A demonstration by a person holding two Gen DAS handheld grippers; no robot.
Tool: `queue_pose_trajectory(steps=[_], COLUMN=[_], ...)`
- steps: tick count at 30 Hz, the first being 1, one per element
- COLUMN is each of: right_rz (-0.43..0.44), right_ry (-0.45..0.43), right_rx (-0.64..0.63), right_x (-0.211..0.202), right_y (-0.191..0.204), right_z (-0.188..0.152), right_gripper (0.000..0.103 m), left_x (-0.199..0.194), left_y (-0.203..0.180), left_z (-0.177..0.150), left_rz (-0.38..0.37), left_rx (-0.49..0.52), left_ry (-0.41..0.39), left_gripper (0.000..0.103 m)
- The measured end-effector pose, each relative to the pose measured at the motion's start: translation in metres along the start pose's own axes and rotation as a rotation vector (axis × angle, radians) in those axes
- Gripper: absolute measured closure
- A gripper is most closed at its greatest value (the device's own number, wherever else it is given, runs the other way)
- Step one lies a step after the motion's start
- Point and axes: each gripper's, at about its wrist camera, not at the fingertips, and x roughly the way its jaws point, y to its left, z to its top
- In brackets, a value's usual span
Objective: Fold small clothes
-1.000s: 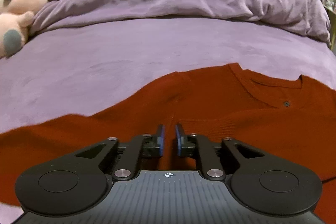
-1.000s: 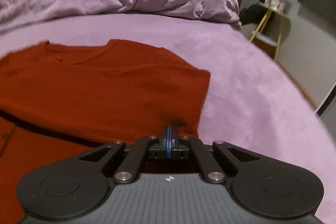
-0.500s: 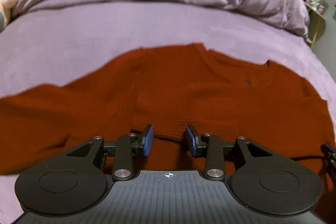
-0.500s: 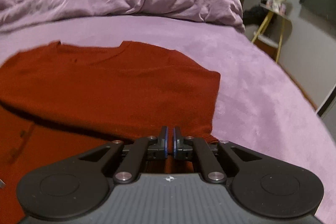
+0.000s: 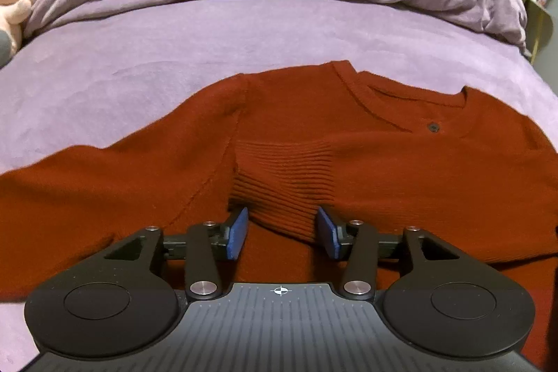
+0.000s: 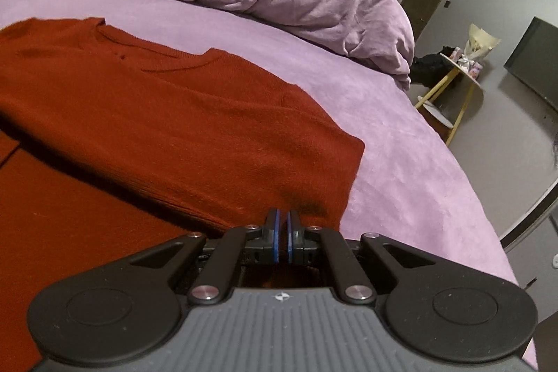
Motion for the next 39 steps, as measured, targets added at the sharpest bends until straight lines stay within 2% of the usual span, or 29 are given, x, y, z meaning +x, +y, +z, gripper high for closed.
queue_pose_trajectory(steps=[2, 6, 7, 8, 9, 10, 12, 15, 19, 20, 23, 26, 29, 33, 34, 37, 39], right_rz=[-0.008, 0.003, 0.026, 0.053, 0.078, 0.108, 0.165, 0.248, 0.353, 0.391, 0.426, 0.414, 0.361, 0.254, 0.204, 0.135, 0.119], right_ry=[0.012, 0.055, 0.059, 0.056, 0.052, 0.053, 0.049, 0.033, 0.07, 0.086, 0.141, 0.169, 0.185, 0.203, 0.221, 0.232, 0.202], right_rx=[-0.026, -0.179, -0.164, -0.123, -0.074, -0.018, 0.096, 0.214, 0.379, 0.426, 0.501, 0.521, 0.542, 0.525, 0.52, 0.505, 0.469], right_x=[0.001, -0.007, -0.015, -0.023, -0.032, -0.044, -0.067, -0.106, -0.14, -0.144, -0.144, -0.147, -0.15, -0.155, -0.155, -0.158, -0.167], right_y=[0.003, 0.01, 0.006, 0.001, -0.006, -0.011, -0.019, -0.02, -0.02, -0.021, -0.024, -0.031, -0.042, -0.054, -0.058, -0.065, -0.061], right_z=[0.002, 0.01, 0.012, 0.012, 0.011, 0.008, -0.005, -0.034, -0.068, -0.074, -0.087, -0.093, -0.099, -0.107, -0.109, -0.11, -0.104], right_gripper=[0.099, 0.099, 0.099, 0.099, 0.094, 0.078, 0.063, 0.063, 0.063, 0.063, 0.063, 0.065, 0.068, 0.067, 0.067, 0.068, 0.068], left_x=[-0.004, -0.015, -0.019, -0.024, -0.031, -0.038, -0.052, -0.075, -0.11, -0.117, -0.132, -0.14, -0.145, -0.148, -0.148, -0.144, -0.137], left_y=[0.002, 0.015, 0.02, 0.026, 0.031, 0.036, 0.044, 0.044, 0.042, 0.042, 0.042, 0.045, 0.05, 0.062, 0.066, 0.094, 0.127], left_z=[0.001, -0.003, -0.006, -0.011, -0.017, -0.024, -0.04, -0.062, -0.085, -0.088, -0.094, -0.096, -0.097, -0.099, -0.099, -0.104, -0.112], left_rz=[0.003, 0.01, 0.003, -0.007, -0.024, -0.045, -0.077, -0.035, 0.088, 0.091, 0.081, 0.09, 0.087, 0.083, 0.079, 0.004, -0.058], left_rx=[-0.012, -0.103, -0.128, -0.154, -0.178, -0.195, -0.225, -0.189, -0.163, -0.165, -0.169, -0.166, -0.184, -0.218, -0.231, -0.341, -0.485], left_ry=[0.01, 0.039, 0.051, 0.057, 0.054, 0.057, 0.054, 0.06, 0.057, 0.055, 0.054, 0.039, 0.031, 0.031, 0.033, 0.034, 0.025], left_gripper=[0.048, 0.04, 0.036, 0.034, 0.033, 0.032, 0.028, 0.028, 0.027, 0.026, 0.025, 0.025, 0.025, 0.025, 0.025, 0.025, 0.025])
